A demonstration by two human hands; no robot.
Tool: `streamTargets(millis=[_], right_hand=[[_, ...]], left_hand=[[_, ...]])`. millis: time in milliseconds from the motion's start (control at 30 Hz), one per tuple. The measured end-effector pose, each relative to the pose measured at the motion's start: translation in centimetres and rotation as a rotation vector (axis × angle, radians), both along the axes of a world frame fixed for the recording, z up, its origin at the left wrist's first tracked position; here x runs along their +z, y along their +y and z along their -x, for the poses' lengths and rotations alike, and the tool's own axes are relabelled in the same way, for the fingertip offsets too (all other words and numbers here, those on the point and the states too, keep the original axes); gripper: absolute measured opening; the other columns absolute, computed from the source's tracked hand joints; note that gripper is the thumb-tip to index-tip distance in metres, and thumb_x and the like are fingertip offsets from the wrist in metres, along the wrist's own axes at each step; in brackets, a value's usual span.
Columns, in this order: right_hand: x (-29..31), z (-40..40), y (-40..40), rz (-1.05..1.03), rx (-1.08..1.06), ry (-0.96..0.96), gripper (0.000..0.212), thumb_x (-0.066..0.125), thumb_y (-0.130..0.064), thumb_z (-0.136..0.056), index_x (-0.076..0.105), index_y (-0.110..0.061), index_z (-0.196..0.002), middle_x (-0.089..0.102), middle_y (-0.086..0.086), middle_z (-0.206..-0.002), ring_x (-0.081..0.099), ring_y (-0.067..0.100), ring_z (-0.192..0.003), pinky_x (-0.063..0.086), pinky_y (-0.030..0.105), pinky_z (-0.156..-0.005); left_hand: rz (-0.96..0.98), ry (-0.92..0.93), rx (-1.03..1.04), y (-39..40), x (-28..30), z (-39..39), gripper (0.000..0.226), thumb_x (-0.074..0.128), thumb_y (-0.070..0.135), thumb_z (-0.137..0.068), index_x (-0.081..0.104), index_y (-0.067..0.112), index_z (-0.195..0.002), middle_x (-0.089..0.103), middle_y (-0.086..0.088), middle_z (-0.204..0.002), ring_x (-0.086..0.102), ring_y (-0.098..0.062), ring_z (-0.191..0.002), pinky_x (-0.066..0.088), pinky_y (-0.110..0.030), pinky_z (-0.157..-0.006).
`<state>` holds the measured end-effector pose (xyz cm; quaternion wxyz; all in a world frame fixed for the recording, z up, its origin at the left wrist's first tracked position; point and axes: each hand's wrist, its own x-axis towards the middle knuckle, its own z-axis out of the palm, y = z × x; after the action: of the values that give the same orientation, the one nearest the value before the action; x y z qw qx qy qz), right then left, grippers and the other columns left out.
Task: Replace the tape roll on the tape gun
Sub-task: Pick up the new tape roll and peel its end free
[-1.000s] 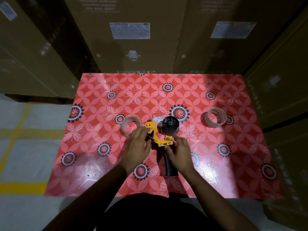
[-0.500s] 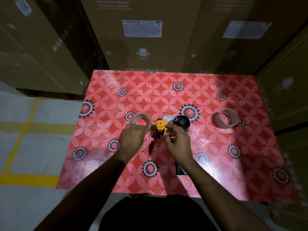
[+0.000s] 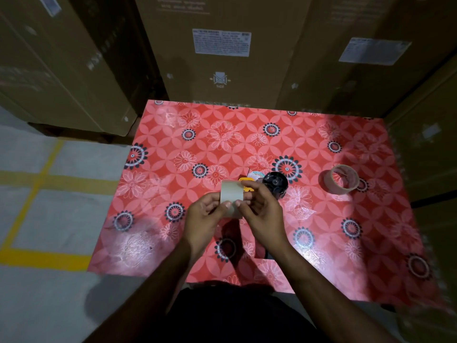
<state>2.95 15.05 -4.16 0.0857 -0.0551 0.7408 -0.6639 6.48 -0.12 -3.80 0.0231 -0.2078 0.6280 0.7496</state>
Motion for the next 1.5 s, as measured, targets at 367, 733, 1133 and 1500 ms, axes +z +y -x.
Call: streamTargets(millis=[367, 733, 1133, 1500], right_hand=[[1.3, 0.2, 1.0, 0.033, 0.104, 0.042, 0.032, 0.077, -0.004, -0.087, 0.075, -0.015, -0.118, 0.068, 0.011, -0.107, 0.068, 0.009, -0.092, 0.053, 0.023, -0.078], [1.9, 0.9, 1.7, 0.020, 0.063, 0.077, 0.024, 0.073, -0.010, -0.092, 0.078, -0.019, -0.114, 0.074, 0.000, -0.107, 0.070, 0.014, -0.103, 0.055, 0.031, -0.089], [2.2, 1.2, 2.0, 0.042, 0.042, 0.043, 0.021, 0.073, -0.012, -0.093, 0.078, -0.016, -0.113, 0.076, -0.002, -0.114, 0.072, 0.017, -0.109, 0.059, 0.042, -0.094], [1.6, 1.4, 1.8, 0.033, 0.036, 0.064, 0.016, 0.074, -0.014, -0.092, 0.078, -0.014, -0.107, 0.076, 0.005, -0.105, 0.072, 0.020, -0.104, 0.056, 0.036, -0.089]], left_hand=[[-0.067, 0.081, 0.004, 0.1, 2.1, 0.2, 0.036, 0.069, 0.000, -0.092, 0.054, 0.017, -0.119, 0.077, -0.010, -0.089, 0.074, -0.027, -0.084, 0.058, -0.032, -0.071], [0.019, 0.193, -0.141, 0.0, 3.1, 0.6, 0.036, 0.068, -0.012, -0.087, 0.070, 0.011, -0.115, 0.078, 0.006, -0.095, 0.073, -0.012, -0.091, 0.055, -0.024, -0.077], [0.020, 0.215, -0.164, 0.3, 3.2, 0.8, 0.044, 0.064, -0.013, -0.091, 0.069, 0.017, -0.122, 0.078, -0.001, -0.113, 0.072, -0.019, -0.108, 0.058, -0.031, -0.087], [0.173, 0.205, -0.069, 0.6, 2.9, 1.1, 0.010, 0.072, 0.003, -0.090, 0.075, 0.008, -0.098, 0.077, 0.000, -0.087, 0.072, -0.014, -0.087, 0.057, -0.032, -0.079]])
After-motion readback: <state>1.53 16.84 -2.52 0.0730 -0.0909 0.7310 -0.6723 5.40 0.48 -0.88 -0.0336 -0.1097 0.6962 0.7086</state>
